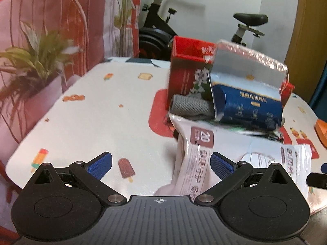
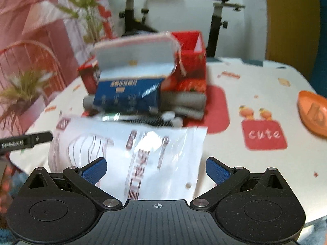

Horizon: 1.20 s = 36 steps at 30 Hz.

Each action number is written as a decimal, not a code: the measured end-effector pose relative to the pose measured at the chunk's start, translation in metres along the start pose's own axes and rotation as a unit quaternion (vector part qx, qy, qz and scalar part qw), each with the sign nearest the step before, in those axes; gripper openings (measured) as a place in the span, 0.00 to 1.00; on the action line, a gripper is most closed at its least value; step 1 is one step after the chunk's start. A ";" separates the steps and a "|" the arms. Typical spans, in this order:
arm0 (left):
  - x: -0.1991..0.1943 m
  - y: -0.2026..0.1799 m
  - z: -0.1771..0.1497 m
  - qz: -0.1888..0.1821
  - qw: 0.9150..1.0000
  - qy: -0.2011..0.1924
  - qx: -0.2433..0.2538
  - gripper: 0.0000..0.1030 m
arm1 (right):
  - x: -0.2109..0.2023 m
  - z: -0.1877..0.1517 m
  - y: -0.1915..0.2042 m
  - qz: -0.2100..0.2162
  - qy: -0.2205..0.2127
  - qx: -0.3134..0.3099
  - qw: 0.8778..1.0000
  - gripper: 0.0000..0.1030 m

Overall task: Organize soft objects
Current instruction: 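Close the left gripper on the white mask bag while the right gripper grasps it too, then lift the white mask bag with both grippers toward the red box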

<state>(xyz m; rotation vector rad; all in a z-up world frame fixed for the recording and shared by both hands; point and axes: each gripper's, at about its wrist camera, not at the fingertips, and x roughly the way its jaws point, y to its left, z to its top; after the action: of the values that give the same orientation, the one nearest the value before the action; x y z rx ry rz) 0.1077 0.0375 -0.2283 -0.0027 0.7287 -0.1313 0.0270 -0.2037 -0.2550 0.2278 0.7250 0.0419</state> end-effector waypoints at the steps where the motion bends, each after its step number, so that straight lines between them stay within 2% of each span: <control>1: 0.003 -0.002 -0.002 -0.002 1.000 0.002 0.006 1.00 | 0.004 -0.003 0.002 0.002 0.009 -0.003 1.000 0.99; 3: 0.006 -0.009 -0.007 -0.007 1.000 0.006 0.022 0.98 | 0.010 -0.009 0.003 0.004 0.024 -0.006 1.000 0.97; 6: 0.011 -0.015 -0.012 -0.006 0.999 0.011 0.040 0.92 | 0.020 -0.014 0.001 0.013 0.041 -0.004 0.999 0.92; 9: 0.015 -0.014 -0.015 -0.004 0.999 0.017 0.040 0.89 | 0.030 -0.016 -0.002 0.012 0.057 0.001 0.998 0.91; 14: 0.020 -0.006 -0.019 -0.038 0.998 0.043 0.025 0.59 | 0.046 -0.019 -0.007 0.012 0.080 0.013 0.997 0.87; 17: 0.025 -0.006 -0.021 -0.064 0.996 0.052 0.019 0.45 | 0.052 -0.021 -0.008 0.017 0.089 0.015 0.996 0.83; 19: 0.026 -0.008 -0.022 -0.074 0.996 0.053 0.023 0.40 | 0.054 -0.021 -0.008 0.020 0.090 0.013 0.996 0.79; 25: 0.032 -0.017 -0.025 -0.083 0.994 0.061 0.037 0.39 | 0.053 -0.019 -0.005 0.027 0.083 0.003 0.996 0.71; 30: 0.033 -0.012 -0.025 -0.088 0.994 0.063 0.017 0.42 | 0.051 -0.018 -0.004 0.025 0.075 -0.009 0.997 0.64; 33: 0.034 -0.009 -0.025 -0.091 0.994 0.066 0.003 0.44 | 0.048 -0.017 -0.006 0.023 0.067 -0.009 0.997 0.54; 35: 0.034 -0.008 -0.025 -0.093 0.993 0.067 -0.002 0.47 | 0.046 -0.016 -0.006 0.017 0.057 -0.015 0.998 0.41; 36: 0.035 -0.008 -0.025 -0.096 0.993 0.066 -0.004 0.50 | 0.045 -0.016 -0.006 0.014 0.052 -0.019 0.998 0.39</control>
<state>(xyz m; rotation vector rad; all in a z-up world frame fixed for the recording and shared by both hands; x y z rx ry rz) 0.1162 0.0262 -0.2697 -0.0728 0.8612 -0.3156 0.0497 -0.2014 -0.2967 0.1999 0.8243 0.0949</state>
